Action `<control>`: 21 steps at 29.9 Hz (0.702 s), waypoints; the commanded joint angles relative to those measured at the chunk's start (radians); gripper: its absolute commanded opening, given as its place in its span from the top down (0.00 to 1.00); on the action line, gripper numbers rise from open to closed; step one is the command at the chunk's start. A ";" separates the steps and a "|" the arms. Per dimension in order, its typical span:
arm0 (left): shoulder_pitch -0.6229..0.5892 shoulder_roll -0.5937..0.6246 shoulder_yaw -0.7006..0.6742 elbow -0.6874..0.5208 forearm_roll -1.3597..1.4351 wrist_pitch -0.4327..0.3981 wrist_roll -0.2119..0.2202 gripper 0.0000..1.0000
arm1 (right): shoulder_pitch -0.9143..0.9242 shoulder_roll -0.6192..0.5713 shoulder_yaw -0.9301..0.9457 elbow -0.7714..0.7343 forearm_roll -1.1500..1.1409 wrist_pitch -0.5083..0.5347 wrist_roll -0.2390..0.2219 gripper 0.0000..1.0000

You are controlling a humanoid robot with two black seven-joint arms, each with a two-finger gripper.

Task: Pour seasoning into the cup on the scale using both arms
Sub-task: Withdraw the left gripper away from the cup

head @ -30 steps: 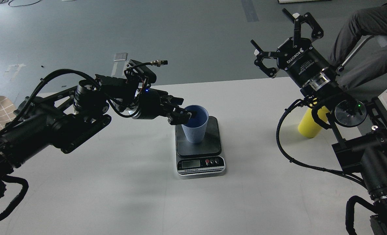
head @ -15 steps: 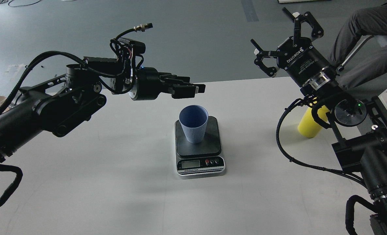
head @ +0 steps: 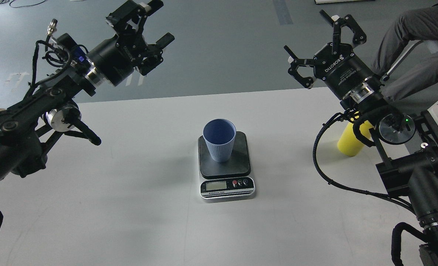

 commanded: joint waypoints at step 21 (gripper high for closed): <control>0.429 -0.058 -0.455 0.048 -0.136 -0.025 0.000 0.02 | -0.011 -0.019 -0.003 0.020 0.014 0.000 0.000 0.00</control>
